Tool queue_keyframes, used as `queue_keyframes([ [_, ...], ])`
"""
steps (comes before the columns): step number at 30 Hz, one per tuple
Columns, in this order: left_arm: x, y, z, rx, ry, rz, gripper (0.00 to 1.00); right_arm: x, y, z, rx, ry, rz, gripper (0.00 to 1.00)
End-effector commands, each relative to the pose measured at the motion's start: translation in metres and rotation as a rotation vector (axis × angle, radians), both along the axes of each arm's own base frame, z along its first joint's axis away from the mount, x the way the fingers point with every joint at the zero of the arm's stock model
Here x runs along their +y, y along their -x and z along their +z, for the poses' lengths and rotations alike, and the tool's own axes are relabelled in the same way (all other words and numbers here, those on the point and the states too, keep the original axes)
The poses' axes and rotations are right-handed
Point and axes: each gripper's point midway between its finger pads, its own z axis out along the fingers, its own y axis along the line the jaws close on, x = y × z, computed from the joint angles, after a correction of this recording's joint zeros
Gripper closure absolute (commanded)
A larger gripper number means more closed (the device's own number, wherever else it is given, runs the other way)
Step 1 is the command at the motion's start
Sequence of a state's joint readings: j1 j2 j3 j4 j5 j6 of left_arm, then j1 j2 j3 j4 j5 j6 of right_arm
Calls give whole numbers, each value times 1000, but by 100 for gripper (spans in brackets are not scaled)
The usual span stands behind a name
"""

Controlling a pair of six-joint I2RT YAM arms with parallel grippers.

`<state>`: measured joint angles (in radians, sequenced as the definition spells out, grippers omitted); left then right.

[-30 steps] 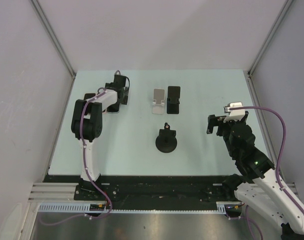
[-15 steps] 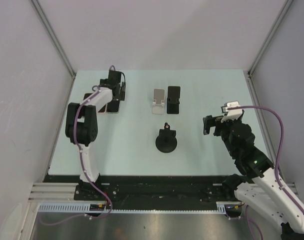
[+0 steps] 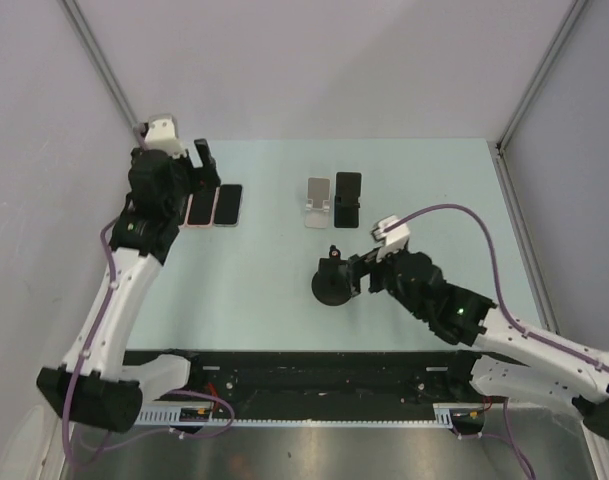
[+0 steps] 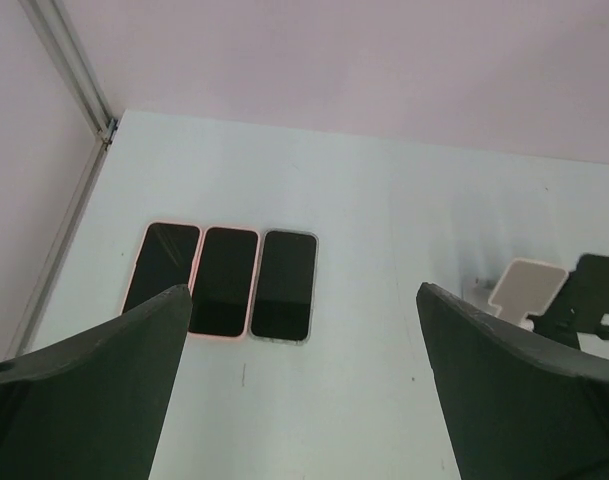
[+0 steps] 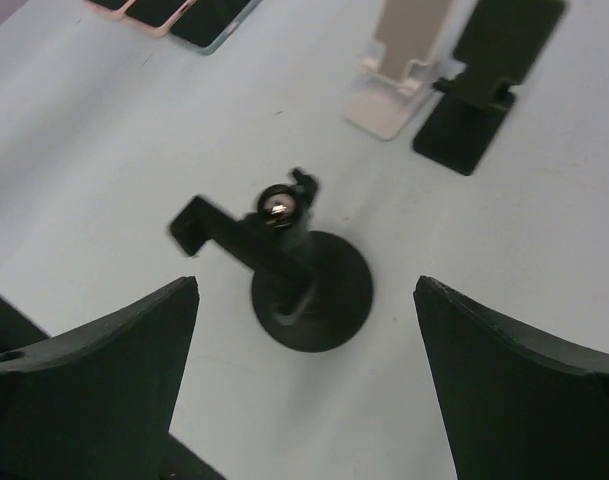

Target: Remove the phone from the phone stand

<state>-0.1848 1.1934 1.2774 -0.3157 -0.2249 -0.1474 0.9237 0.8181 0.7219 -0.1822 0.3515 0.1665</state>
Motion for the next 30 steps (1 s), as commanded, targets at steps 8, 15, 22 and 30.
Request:
queue_keyframes([
  [8,15,93,-65,-2,-18,-14,0,41,10,-13,-33,-53,-256,22],
  [15,13,99,-89,20,-21,-34,0,39,-2,-23,-13,-37,-303,43],
  [22,14,101,-88,11,-31,-34,0,34,-8,-30,9,-17,-317,83],
  [30,9,103,-89,11,-35,-54,0,6,-34,-5,-36,-34,-344,100],
])
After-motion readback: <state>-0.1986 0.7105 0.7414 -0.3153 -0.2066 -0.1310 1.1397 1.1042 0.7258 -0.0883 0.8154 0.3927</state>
